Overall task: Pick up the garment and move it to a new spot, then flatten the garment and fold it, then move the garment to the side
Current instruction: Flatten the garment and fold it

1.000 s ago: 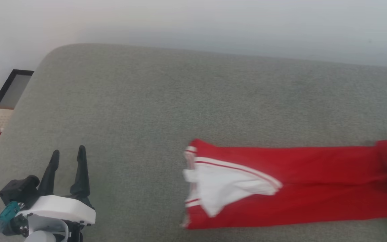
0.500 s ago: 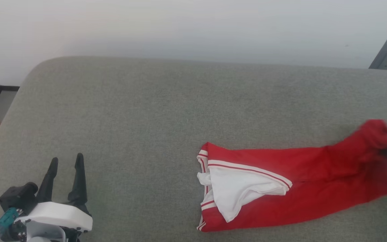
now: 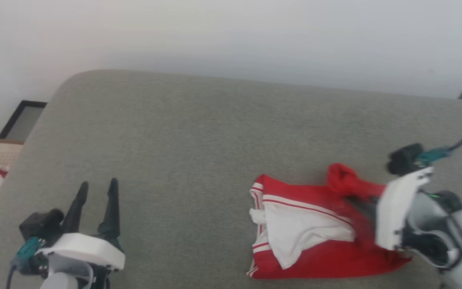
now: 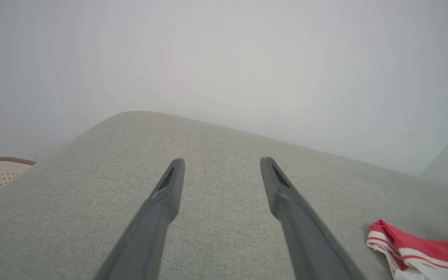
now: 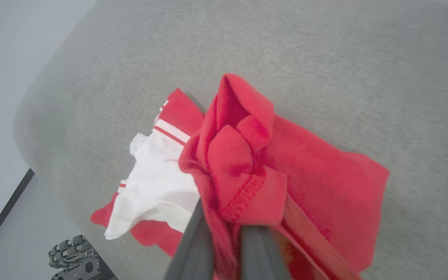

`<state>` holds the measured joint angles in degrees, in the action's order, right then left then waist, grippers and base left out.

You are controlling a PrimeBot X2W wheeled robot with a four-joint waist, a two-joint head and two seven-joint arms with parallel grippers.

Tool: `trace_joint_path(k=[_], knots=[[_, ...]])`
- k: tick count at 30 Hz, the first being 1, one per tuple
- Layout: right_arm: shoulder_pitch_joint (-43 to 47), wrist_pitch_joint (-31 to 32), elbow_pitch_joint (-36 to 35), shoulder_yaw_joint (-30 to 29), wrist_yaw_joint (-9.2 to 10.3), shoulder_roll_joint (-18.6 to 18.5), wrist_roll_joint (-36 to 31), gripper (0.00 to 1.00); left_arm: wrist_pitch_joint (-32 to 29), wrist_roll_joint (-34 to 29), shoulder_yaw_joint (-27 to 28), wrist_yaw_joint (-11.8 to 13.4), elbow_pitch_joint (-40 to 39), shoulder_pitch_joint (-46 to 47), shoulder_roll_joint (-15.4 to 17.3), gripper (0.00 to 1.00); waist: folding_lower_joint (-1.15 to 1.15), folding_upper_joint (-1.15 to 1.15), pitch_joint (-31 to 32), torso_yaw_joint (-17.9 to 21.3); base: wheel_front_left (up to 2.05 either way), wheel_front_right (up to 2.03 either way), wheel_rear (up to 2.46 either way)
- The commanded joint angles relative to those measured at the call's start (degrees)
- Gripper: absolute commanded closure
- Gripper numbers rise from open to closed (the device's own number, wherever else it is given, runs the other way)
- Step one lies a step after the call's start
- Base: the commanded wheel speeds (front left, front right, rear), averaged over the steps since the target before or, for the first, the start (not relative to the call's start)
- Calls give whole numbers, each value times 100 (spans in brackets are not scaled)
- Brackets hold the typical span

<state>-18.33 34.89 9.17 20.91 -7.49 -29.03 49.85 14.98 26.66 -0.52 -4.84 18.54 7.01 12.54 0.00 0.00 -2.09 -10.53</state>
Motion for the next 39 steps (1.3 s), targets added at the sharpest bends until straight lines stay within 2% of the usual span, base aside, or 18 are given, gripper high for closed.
trace_joint_path(k=[1,10,11,12,13,14,18,24,33,39], knots=[[-138,-58,54,131,0,183,-89,100,26,-90,-36,-58,49,140,-29,0,0,0,18,-152,0,0,0],[-490,-350,954,961,0,872,-471,100,26,-151,-67,-191,266,322,-148,0,0,0,60,-486,0,0,0],[-532,-394,1060,1043,-1,909,-498,95,26,-158,-61,-196,276,325,-157,0,0,0,67,-503,0,0,0],[-568,-445,1142,1130,0,926,-526,79,26,-172,-52,-207,287,320,-157,0,0,0,74,-513,0,0,0],[-580,-497,1220,1181,0,959,-514,51,26,-179,-40,-202,305,309,-160,0,0,0,85,-517,0,0,0],[-590,-552,1262,1237,0,1003,-457,0,26,-180,-25,-213,317,293,-158,0,0,0,101,-514,0,0,0],[-674,-751,1261,1345,0,942,-322,0,26,-203,89,-230,310,165,-96,0,0,0,188,-412,0,0,0],[-646,-1158,900,1242,0,598,-198,0,26,-271,306,-242,233,-9,-16,0,0,0,322,-84,0,0,0],[-334,-2154,490,354,0,71,-547,0,26,-338,554,-251,65,-241,32,0,0,0,408,419,0,0,0],[58,-3020,526,-276,0,-77,-969,0,26,-403,679,-258,9,-366,56,0,0,0,452,724,0,0,0]])
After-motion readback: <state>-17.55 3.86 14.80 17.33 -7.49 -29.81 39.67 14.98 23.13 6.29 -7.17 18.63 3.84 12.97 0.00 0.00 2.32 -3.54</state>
